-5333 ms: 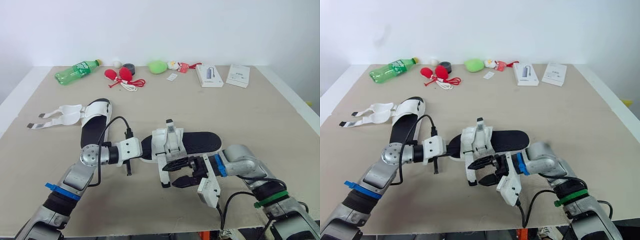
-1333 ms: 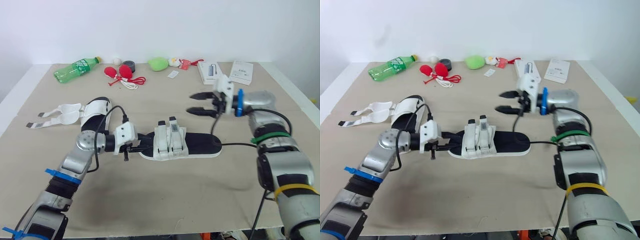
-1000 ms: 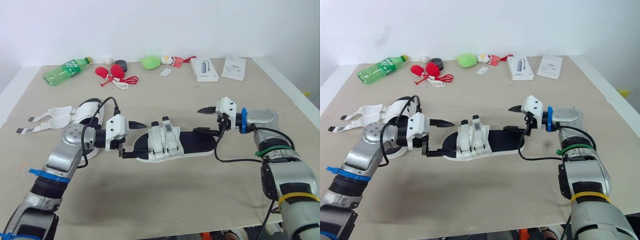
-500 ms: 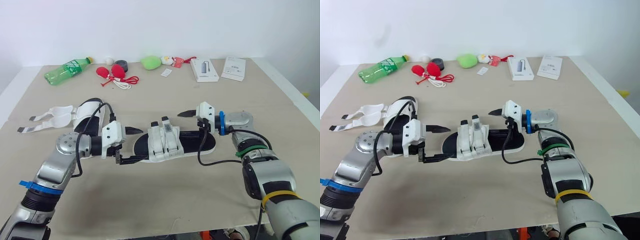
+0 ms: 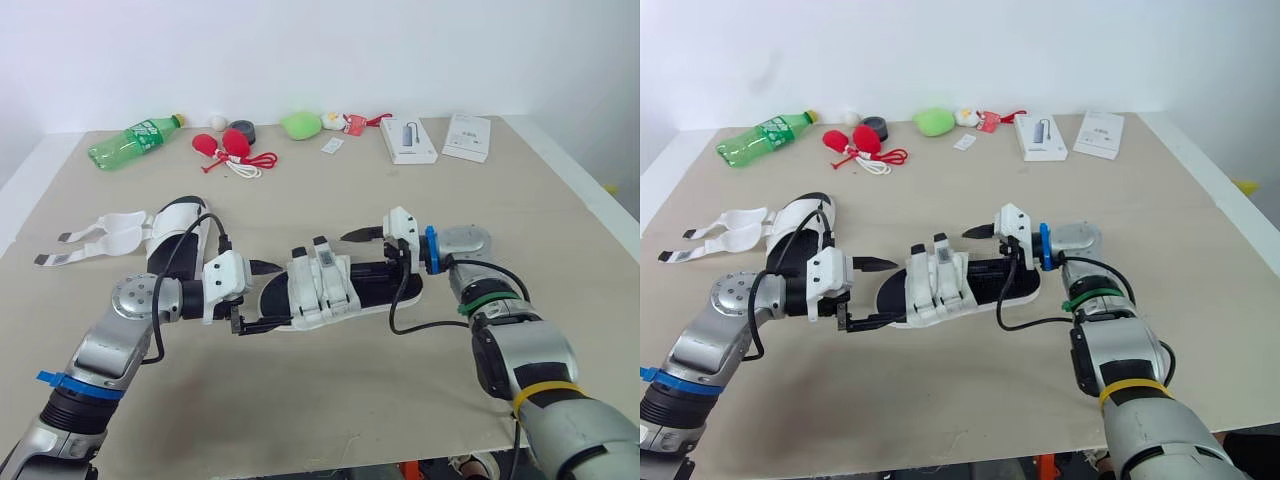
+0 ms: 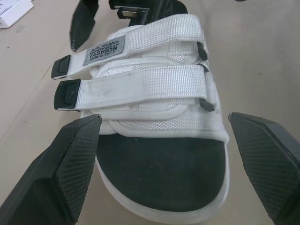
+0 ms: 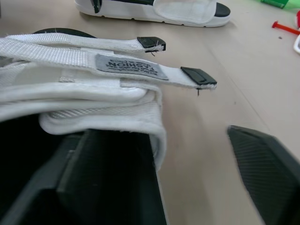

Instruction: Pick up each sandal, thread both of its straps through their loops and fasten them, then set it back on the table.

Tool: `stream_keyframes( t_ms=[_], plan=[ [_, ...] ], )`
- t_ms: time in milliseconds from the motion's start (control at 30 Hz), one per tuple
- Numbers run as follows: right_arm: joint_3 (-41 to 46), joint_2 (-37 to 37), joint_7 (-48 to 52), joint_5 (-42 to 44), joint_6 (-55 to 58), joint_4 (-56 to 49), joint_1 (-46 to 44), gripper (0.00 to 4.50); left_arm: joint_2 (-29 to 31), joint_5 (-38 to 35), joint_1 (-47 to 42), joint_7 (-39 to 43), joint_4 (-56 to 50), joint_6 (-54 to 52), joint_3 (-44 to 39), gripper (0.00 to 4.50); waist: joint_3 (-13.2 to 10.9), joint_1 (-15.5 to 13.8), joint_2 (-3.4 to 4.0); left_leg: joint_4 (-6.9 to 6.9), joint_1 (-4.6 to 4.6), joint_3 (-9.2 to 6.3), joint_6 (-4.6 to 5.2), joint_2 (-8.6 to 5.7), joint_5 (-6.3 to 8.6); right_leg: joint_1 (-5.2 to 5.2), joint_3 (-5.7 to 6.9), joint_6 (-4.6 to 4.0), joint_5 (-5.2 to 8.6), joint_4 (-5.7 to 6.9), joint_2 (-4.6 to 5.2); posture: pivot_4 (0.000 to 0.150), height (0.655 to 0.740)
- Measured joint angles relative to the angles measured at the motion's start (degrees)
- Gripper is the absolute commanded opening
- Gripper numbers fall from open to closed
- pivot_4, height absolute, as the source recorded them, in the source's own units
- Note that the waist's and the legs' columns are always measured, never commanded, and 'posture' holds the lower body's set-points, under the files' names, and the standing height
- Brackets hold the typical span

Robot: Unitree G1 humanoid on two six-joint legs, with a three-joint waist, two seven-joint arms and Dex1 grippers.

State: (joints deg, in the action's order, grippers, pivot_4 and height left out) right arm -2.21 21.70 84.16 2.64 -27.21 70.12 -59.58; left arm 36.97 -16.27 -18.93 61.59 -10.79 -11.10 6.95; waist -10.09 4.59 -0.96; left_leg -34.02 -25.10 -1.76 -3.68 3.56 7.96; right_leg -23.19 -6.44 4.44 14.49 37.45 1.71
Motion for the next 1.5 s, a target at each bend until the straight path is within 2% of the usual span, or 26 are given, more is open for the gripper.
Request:
stream_keyframes(
  t_ms=[100, 233, 267, 633, 767, 900, 933, 1033, 1100, 1133, 1200, 1367, 1500],
  plan=[
    [0.0, -0.5, 1.5, 0.3, 1.2, 0.0, 0.0, 2.0, 0.0, 0.2, 0.3, 0.0, 0.0, 0.1, 0.0, 4.5, 0.0, 0.0, 0.0, -0.01, 0.02, 0.0, 0.0, 0.0, 0.0, -0.01, 0.0, -0.01, 0.0, 0.07, -0.01, 0.15, 0.74],
    [0.1, -1.0, 2.2, 0.5, 2.0, 0.0, 0.1, 0.14, 0.0, 0.6, 0.5, -0.1, 0.0, 0.1, 0.0, 4.5, 0.0, 0.0, 0.0, -0.09, 0.01, -0.01, 0.0, 0.0, 0.0, 0.0, 0.0, 0.0, 0.0, 0.12, -0.01, 0.15, 0.74],
    [0.1, -1.0, 2.4, 0.5, 2.1, 0.0, 0.1, 0.05, 0.0, 0.6, 0.5, -0.2, 0.0, 0.1, 0.0, 4.5, 0.0, 0.0, 0.0, -0.11, 0.01, -0.02, 0.0, 0.0, 0.0, 0.0, 0.0, 0.0, 0.0, 0.13, -0.01, 0.15, 0.74],
    [1.3, -1.9, 2.8, 1.7, 5.3, 0.0, 0.5, 0.05, 0.0, 0.9, 0.7, -0.5, 0.0, 0.1, 0.0, 4.5, 0.0, 0.0, 0.0, -0.19, 0.01, -0.03, 0.0, 0.0, -0.01, -0.01, 0.0, 0.0, 0.01, 0.26, -0.02, 0.15, 0.74],
    [3.4, -1.9, 0.2, 3.3, 8.0, -0.3, 0.7, 0.05, -0.3, 0.9, 0.5, -1.0, 0.2, 0.1, 0.0, 4.5, 0.0, 0.0, 0.0, -0.27, 0.01, -0.03, 0.0, 0.0, 0.0, -0.01, 0.0, 0.01, 0.01, 0.34, -0.02, 0.15, 0.74],
    [8.0, -0.7, -8.0, 6.6, 13.1, -5.1, 4.1, 0.05, -1.6, 0.8, 0.1, -1.5, 0.8, 0.2, 0.0, 4.5, 0.0, -0.1, -0.01, -0.34, 0.0, -0.04, -0.01, 0.0, -0.01, 0.0, 0.0, 0.01, 0.03, 0.44, -0.02, 0.15, 0.74],
    [10.5, 0.0, -14.6, 7.8, 15.7, -9.8, 7.6, 0.05, -2.4, 0.9, 0.1, -2.4, 1.5, 1.0, -0.1, 4.5, 0.0, -0.4, -0.03, -0.36, -0.02, -0.06, -0.01, -0.01, -0.01, 0.0, 0.0, 0.02, 0.05, 0.45, -0.01, 0.15, 0.74],
    [12.5, 0.2, -22.5, 8.0, 17.4, -13.6, 10.5, 0.05, -3.4, 1.0, -0.6, -3.4, 2.5, 1.1, -0.1, 4.5, 0.0, -0.4, -0.05, -0.38, -0.03, -0.06, 0.0, -0.02, -0.01, -0.02, -0.01, 0.01, 0.05, 0.49, -0.01, 0.15, 0.74],
    [14.6, 0.1, -31.6, 8.2, 20.0, -19.0, 13.8, 0.05, -4.9, 1.2, -1.6, -5.1, 3.3, 1.1, -0.3, 4.5, 0.0, -0.5, -0.07, -0.41, -0.04, -0.09, -0.01, -0.02, -0.01, -0.02, -0.01, 0.01, 0.06, 0.54, -0.01, 0.15, 0.74],
    [17.5, -0.7, -41.4, 8.2, 23.2, -26.0, 17.6, 0.05, -5.9, 1.8, -2.1, -6.5, 3.6, 1.2, -0.2, 4.5, 0.0, -0.6, -0.07, -0.4, -0.04, -0.1, 0.0, -0.02, -0.01, -0.02, -0.01, -0.01, 0.07, 0.57, -0.01, 0.15, 0.74],
    [22.0, -2.3, -54.0, 8.3, 28.1, -34.0, 21.4, 0.05, -7.3, 2.6, -2.4, -8.3, 3.6, 1.0, 0.2, 4.5, 0.0, -0.6, -0.07, -0.39, -0.04, -0.1, 0.0, -0.03, -0.01, -0.04, -0.01, -0.02, 0.07, 0.58, 0.0, 0.15, 0.74],
    [26.7, -6.7, -77.5, 6.9, 40.3, -49.0, 26.4, 0.05, -9.9, 4.1, -3.3, -10.3, 3.5, -0.2, 3.4, 4.5, 0.0, -0.4, -0.06, -0.39, 0.0, -0.09, 0.01, -0.03, -0.02, -0.06, -0.02, -0.03, 0.07, 0.6, -0.02, 0.15, 0.74],
    [26.1, -6.8, -83.5, 5.0, 43.3, -51.3, 27.1, 0.05, -11.5, 4.5, -4.2, -11.0, 3.7, -0.3, 3.9, 4.5, 0.0, -0.4, -0.07, -0.4, 0.0, -0.09, 0.04, -0.03, -0.04, -0.04, -0.02, -0.02, 0.07, 0.6, -0.02, 0.15, 0.74]
  ],
)
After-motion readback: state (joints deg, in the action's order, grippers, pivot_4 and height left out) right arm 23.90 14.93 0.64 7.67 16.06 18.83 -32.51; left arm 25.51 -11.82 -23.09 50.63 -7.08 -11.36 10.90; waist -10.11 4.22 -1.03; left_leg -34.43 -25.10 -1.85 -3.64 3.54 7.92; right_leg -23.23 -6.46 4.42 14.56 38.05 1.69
